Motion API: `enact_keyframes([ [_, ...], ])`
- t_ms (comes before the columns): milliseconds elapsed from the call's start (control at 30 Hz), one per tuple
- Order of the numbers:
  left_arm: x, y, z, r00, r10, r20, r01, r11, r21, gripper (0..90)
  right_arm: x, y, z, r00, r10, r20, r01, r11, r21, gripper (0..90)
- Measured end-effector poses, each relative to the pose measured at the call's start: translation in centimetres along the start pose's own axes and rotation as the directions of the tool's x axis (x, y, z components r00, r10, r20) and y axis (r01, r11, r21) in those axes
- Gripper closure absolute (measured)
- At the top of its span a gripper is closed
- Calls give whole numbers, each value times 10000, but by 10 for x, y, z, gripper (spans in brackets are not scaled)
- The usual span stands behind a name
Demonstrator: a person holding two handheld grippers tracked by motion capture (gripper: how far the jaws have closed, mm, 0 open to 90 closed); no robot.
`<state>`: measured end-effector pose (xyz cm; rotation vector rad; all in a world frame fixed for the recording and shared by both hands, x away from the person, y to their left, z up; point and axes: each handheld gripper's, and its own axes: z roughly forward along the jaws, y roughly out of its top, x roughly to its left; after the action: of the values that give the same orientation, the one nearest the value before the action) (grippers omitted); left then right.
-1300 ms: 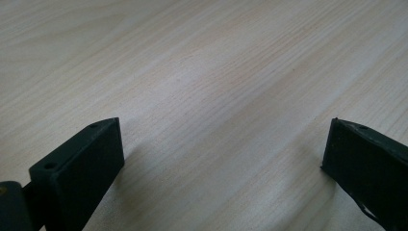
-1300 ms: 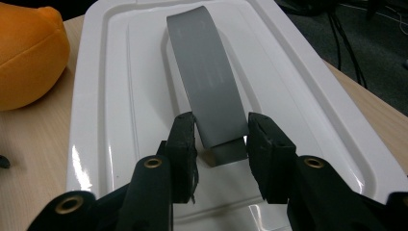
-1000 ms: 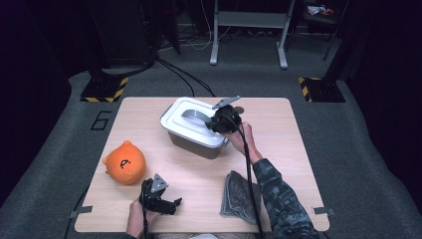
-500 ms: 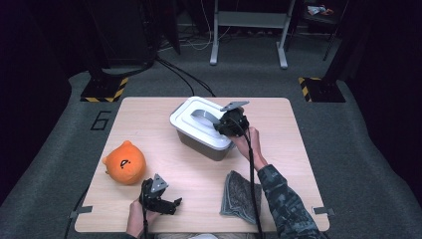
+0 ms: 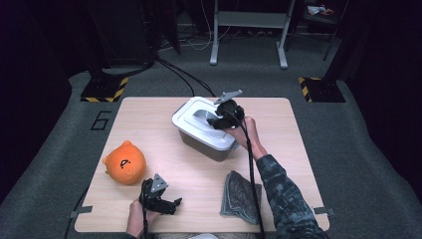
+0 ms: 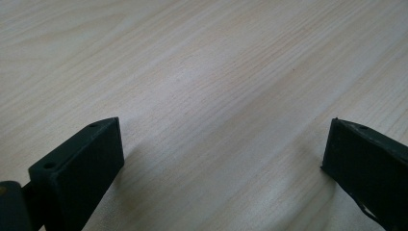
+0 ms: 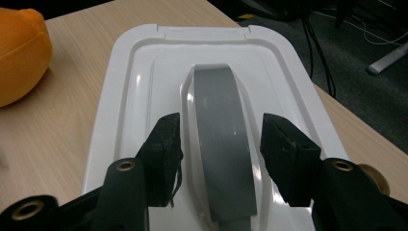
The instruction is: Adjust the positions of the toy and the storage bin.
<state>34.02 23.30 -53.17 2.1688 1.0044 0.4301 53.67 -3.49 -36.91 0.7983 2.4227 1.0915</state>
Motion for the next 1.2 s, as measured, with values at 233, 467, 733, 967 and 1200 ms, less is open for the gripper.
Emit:
enact_keyframes([
  [233, 0, 0, 0, 10000, -1, 7, 2, 10000, -41, 3, 3, 17, 17, 9985, -526, -142, 532, 9974, 480, 552],
  [467, 0, 0, 0, 10000, -1, 7, 1, 10000, -43, 3, 0, 13, 21, 9997, -236, -110, 243, 9976, 645, 643],
  [733, 0, 0, 0, 10000, 17, 4, -17, 10000, -39, 3, 4, 10, 17, 9997, 232, -126, -224, 9980, 583, 660],
  [967, 0, 0, 0, 10000, 54, 9, -54, 10000, -37, 2, 10, 7, 15, 9989, 460, 77, -463, 9977, 496, 663],
  [1200, 0, 0, 0, 10000, 74, -8, -74, 10000, 28, 3, 16, 5, 12, 9945, 985, 355, -1002, 9939, 472, 664],
])
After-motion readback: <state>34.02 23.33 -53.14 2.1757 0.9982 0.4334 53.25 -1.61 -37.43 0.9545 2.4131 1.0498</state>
